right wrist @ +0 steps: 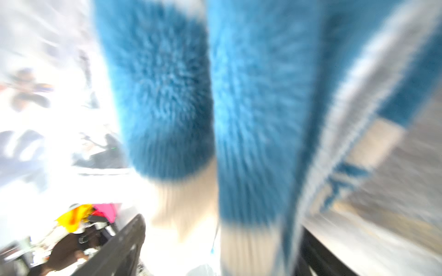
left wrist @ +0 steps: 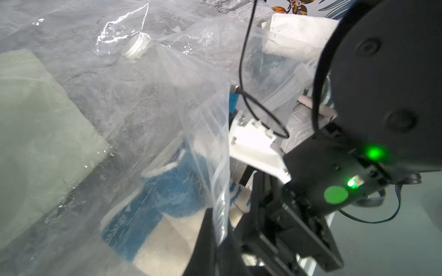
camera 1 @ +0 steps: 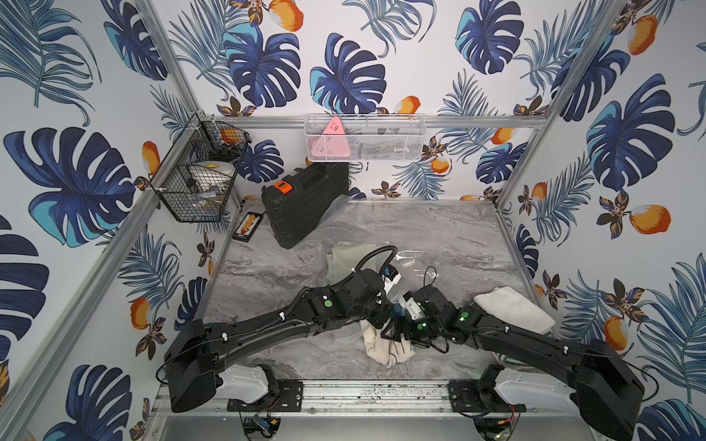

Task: Place the folded towel into the vacuum bag
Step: Place the towel in the vacuum bag.

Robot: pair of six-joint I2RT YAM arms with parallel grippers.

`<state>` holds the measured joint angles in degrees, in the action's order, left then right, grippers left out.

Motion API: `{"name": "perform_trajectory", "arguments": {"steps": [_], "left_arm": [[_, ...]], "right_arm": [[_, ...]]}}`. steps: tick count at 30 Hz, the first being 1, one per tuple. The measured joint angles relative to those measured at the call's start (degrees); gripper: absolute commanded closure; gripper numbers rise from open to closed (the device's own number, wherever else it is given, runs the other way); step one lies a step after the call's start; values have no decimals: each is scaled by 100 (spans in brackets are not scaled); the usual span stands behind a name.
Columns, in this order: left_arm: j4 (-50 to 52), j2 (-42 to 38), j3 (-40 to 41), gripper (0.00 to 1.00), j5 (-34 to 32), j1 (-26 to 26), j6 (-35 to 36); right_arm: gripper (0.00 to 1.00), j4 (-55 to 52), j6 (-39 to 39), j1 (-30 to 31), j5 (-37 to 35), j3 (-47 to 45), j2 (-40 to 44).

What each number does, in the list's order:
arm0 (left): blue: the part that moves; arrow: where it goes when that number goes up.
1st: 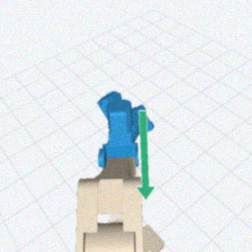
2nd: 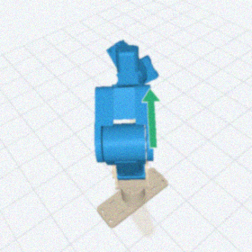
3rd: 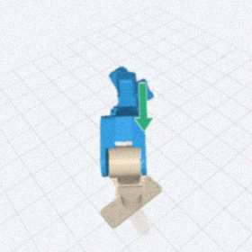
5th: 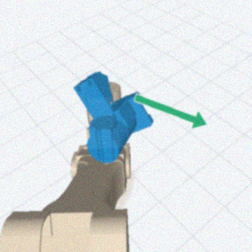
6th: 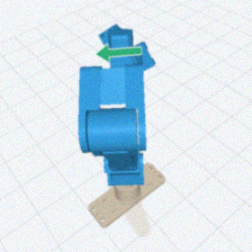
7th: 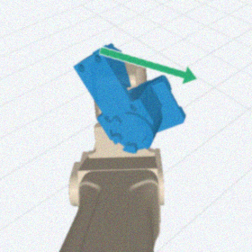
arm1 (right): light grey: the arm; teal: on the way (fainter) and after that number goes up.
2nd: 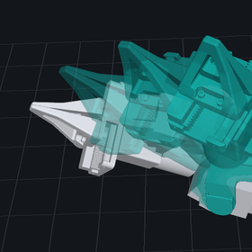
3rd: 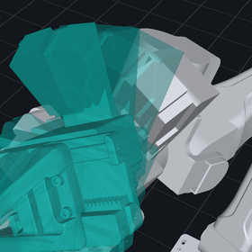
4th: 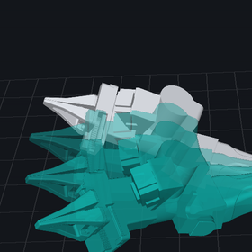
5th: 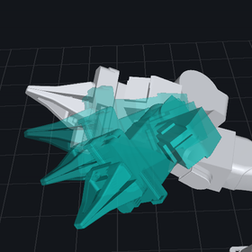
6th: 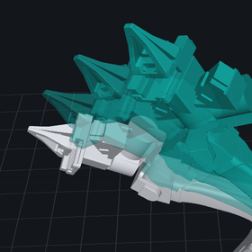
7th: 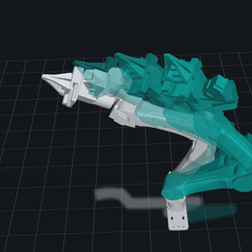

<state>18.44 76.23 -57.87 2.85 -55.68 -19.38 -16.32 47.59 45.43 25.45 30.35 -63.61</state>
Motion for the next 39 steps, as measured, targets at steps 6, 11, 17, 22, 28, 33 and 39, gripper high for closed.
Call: {"name": "perform_trajectory", "arguments": {"steps": [6, 11, 17, 22, 28, 33, 39], "left_arm": [[-76, -140, 81, 100, 55, -46, -42], [-96, -94, 59, 100, 120, -328, -55], [-170, 205, 87, 100, 129, -570, -11], [-175, 225, 184, 100, 9, -573, 74], [-192, 271, 271, 100, -317, -551, 155], [-411, 291, 387, 100, -393, -518, 157], [-966, 221, 463, 100, -7, -507, 153]], "right_arm": [[31, -577, 435, -289, 74, -487, 1021], [73, -693, 935, -350, -461, -680, 918], [85, 221, 1038, -278, -525, -149, -439], [85, 942, 997, -260, -413, 155, -1069], [66, 1078, 533, -461, -319, 852, -2175], [31, 1134, 271, -719, -109, 997, -2302], [22, -48, 380, -802, -566, 837, -1071]]}}
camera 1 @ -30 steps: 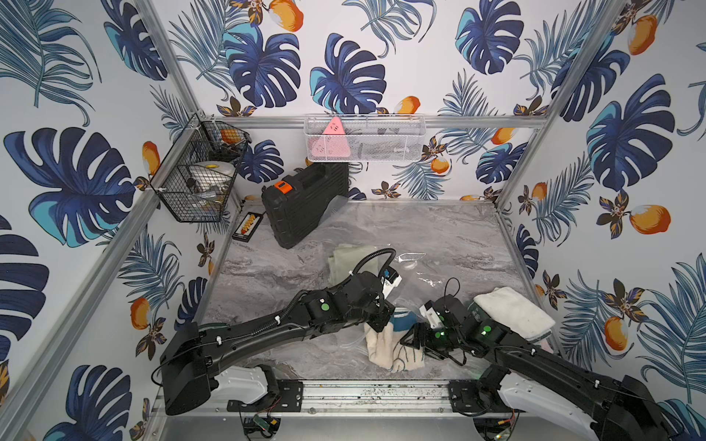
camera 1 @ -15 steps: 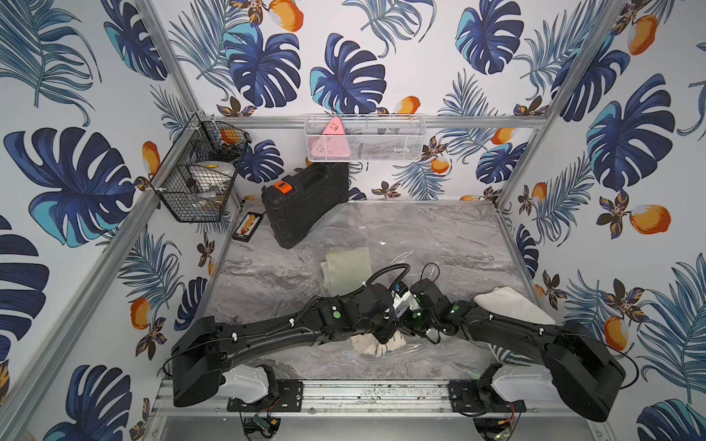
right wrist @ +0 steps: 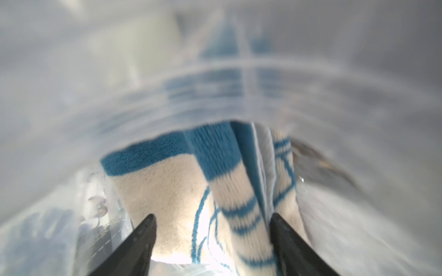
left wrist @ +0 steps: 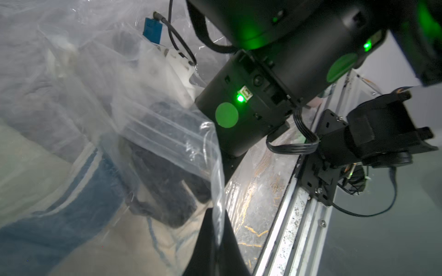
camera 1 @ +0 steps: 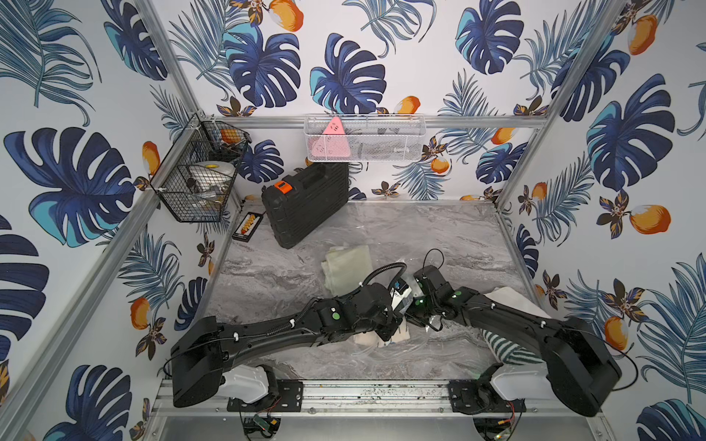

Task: Place the folded towel into the vacuum bag
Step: Place the towel in the vacuum bag.

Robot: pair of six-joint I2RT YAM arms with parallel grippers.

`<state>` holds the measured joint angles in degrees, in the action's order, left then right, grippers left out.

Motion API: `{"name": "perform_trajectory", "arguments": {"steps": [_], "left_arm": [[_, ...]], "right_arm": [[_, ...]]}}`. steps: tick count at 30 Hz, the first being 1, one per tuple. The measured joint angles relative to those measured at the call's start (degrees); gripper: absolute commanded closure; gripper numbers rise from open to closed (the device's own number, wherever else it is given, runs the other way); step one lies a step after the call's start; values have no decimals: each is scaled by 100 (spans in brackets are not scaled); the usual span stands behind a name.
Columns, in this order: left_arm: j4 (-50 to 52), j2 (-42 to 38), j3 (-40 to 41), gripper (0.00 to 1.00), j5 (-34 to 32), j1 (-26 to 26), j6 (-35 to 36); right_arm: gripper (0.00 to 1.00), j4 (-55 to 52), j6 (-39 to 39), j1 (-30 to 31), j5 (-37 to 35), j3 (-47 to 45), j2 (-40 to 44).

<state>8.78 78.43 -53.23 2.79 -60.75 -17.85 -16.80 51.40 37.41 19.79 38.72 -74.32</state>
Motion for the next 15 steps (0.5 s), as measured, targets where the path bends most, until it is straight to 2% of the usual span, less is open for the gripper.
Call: {"name": "perform_trajectory", "arguments": {"steps": [5, 9, 13, 15], "left_arm": [[50, 76, 22, 100, 227, -20, -44], [85, 212, 28, 100, 291, -13, -114], [90, 293, 35, 100, 323, -28, -168], [85, 291, 35, 100, 332, -28, -173]], "right_arm": [[21, -986, 625, 109, -210, -581, 1235], [34, -1322, 1342, 400, -310, -791, 1893], [48, -1211, 2232, 1187, -546, -1023, 2304], [50, -903, 2723, 1532, -686, -1241, 2282]]}}
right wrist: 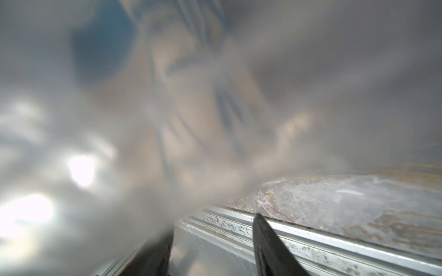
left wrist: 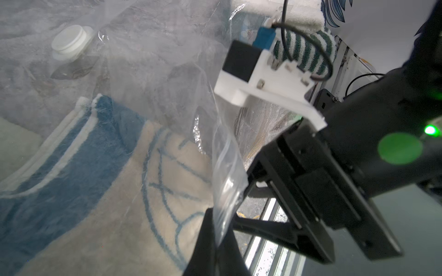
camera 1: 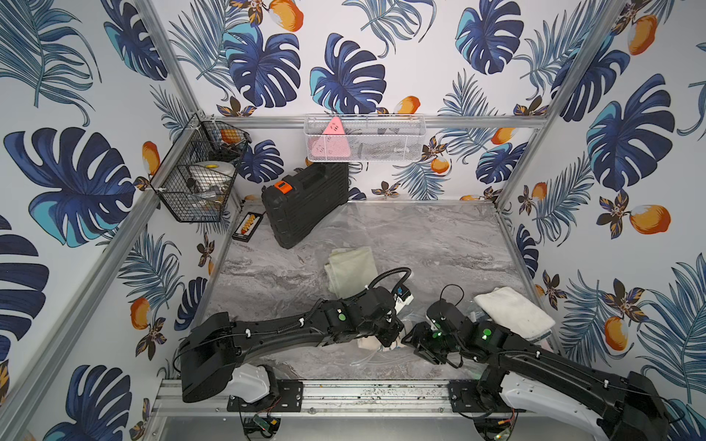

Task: Place the folded towel into the vacuum bag
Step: Place the towel in the vacuum bag.

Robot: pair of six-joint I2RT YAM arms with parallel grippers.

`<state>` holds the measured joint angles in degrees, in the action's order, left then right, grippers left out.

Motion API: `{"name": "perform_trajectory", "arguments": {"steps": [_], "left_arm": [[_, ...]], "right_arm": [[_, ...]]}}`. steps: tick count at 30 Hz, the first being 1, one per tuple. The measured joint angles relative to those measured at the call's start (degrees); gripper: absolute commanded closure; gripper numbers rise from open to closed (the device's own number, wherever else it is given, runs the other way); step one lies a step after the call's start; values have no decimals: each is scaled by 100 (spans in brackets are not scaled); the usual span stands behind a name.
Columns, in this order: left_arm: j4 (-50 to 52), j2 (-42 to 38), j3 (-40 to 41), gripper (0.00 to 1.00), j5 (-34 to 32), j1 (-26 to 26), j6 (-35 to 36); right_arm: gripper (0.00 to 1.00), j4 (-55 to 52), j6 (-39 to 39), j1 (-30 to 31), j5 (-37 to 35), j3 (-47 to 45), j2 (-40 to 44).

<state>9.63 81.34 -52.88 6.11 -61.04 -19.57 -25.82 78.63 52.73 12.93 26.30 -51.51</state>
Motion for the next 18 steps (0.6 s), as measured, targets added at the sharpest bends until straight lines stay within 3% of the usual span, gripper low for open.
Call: {"name": "perform_trajectory", "arguments": {"steps": [3, 7, 12, 16, 18], "left_arm": [[-13, -20, -2, 100, 4, 0, -15], [-15, -44, -2, 100, 4, 0, -17], [-4, -140, 42, 100, -22, 0, -15], [33, -199, 52, 100, -24, 0, -13], [33, -208, 76, 100, -22, 0, -11]], "right_arm": [[50, 675, 651, 138, -138, -339, -289], [41, 1805, 1381, 254, -348, -518, -905], [41, 2931, 1947, 476, -649, -400, -1921], [49, 3880, 2426, 656, -903, -605, -2267], [62, 3812, 2435, 658, -1126, -540, -2282]]}}
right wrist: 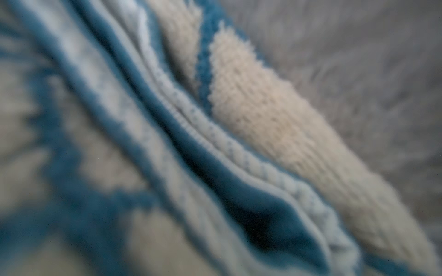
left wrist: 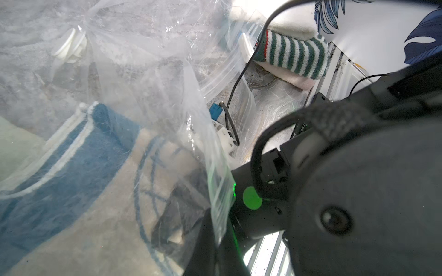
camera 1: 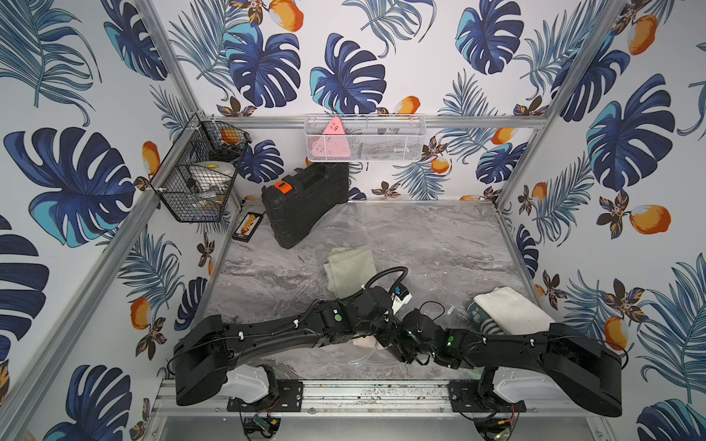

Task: Place the folded towel into the vacuum bag
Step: Place the towel in the vacuum bag.

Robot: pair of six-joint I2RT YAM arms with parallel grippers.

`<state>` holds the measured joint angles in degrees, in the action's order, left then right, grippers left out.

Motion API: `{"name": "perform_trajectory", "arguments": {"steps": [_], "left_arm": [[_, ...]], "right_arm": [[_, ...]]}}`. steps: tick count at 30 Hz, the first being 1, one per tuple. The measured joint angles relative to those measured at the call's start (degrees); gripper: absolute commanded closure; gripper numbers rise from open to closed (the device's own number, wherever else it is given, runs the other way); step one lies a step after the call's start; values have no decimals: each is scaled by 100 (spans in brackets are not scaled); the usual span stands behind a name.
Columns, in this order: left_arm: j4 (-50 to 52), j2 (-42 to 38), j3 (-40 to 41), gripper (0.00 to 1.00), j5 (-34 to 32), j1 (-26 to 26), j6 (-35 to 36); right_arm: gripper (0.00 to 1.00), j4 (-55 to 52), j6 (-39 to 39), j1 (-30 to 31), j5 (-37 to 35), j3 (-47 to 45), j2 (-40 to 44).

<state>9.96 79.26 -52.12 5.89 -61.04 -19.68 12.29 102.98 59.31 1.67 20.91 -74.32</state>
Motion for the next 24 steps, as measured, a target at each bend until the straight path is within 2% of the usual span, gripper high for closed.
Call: {"name": "perform_trajectory", "arguments": {"steps": [3, 11, 14, 19, 22, 24], "left_arm": [[-37, 2, 7, 100, -31, 7, 17], [7, 160, -59, 100, 7, 33, 72], [9, 256, -138, 100, 74, 37, 149], [-125, 466, -356, 100, 144, 20, 168], [-157, 564, -391, 100, 153, -37, 170], [-129, 590, -389, 100, 166, -66, 168]], "right_arm": [[80, -293, -221, -46, -142, 227, -31], [100, 415, -1364, -302, 542, 20, -457], [100, 557, -1749, -326, 866, -251, -149], [100, -160, -2312, -490, 1073, -232, 498], [100, -116, -2575, -621, 1117, -192, 278], [100, 348, -2662, -656, 1150, -162, -203]]}}
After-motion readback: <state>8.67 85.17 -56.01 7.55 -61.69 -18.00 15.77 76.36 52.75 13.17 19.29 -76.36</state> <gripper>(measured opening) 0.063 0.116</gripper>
